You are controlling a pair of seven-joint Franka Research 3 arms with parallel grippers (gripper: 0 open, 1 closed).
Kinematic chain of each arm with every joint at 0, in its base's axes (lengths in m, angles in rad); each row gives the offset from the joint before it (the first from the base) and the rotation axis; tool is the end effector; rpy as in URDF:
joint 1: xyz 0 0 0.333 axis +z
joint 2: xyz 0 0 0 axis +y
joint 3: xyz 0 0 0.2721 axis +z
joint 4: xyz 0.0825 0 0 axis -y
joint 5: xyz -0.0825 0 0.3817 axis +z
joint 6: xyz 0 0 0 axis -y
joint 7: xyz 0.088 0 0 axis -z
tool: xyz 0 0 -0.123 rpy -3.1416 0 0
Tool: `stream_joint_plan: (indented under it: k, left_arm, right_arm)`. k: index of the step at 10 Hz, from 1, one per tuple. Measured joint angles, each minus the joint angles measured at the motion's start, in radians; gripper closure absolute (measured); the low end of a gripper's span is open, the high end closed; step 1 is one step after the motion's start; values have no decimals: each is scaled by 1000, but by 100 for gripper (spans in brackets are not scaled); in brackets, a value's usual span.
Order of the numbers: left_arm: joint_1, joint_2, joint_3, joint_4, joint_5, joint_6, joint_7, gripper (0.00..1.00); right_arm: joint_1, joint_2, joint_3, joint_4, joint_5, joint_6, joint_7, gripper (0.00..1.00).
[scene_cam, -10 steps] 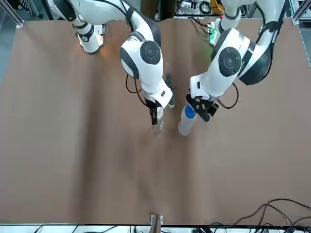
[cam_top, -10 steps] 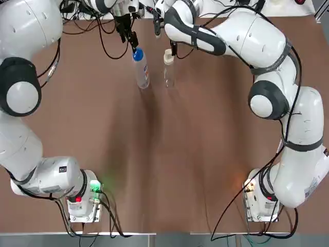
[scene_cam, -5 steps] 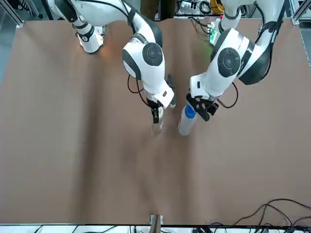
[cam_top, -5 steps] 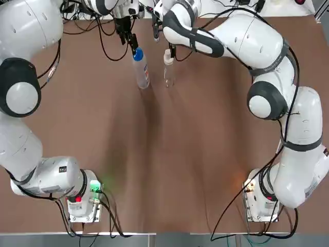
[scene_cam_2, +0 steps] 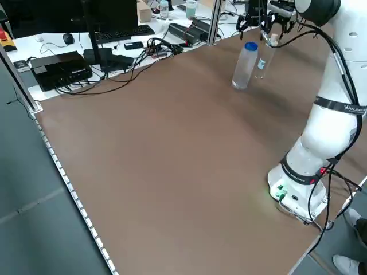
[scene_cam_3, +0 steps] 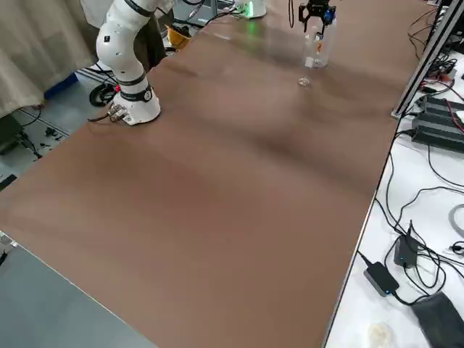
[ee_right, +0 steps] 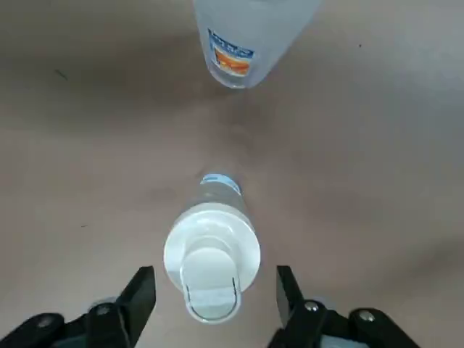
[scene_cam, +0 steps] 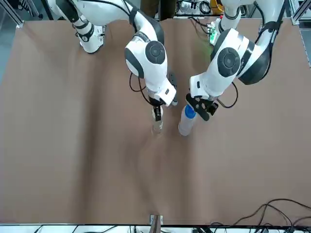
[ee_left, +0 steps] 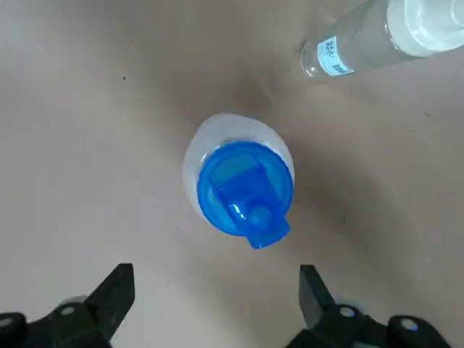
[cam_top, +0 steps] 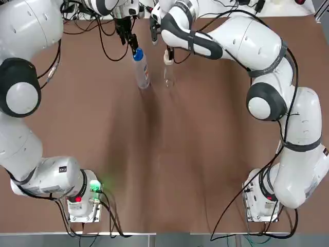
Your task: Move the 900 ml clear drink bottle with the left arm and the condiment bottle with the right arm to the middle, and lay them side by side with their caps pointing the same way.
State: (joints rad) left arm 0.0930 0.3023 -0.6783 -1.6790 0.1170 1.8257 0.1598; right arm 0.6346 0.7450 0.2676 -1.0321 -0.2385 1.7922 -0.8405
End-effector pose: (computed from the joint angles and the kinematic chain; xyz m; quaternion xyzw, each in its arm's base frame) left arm 0.5265 -0.3050 0.3928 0.9260 -0.3729 -0.0505 0.0284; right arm 0.5105 0.5164 0.3689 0.6524 0.7572 0.0185 0.0267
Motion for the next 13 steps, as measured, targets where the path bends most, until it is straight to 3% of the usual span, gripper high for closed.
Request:
stream_joint_plan:
  k: [1, 3, 4, 5, 9, 13]
  left_arm:
    - [-1, 0, 0, 0, 0, 0, 0, 0]
    - [-2, 0, 0, 0, 0, 0, -1, 0]
    - [-2, 0, 0, 0, 0, 0, -1, 0]
    - [-2, 0, 0, 0, 0, 0, -1, 0]
    - [-1, 0, 0, 1, 0, 2, -6, 0]
    - [-27, 2, -1, 18, 0, 15, -57, 0]
  right_arm:
    - [3, 1, 0, 0, 0, 0, 0, 26]
    - [3, 3, 0, 0, 0, 0, 0, 41]
    - [3, 3, 0, 0, 0, 0, 4, 60]
    - [3, 3, 0, 1, 6, -3, 6, 67]
    - [-16, -6, -6, 4, 17, -4, 48, 67]
    - [-55, -95, -32, -63, 50, -13, 259, 67]
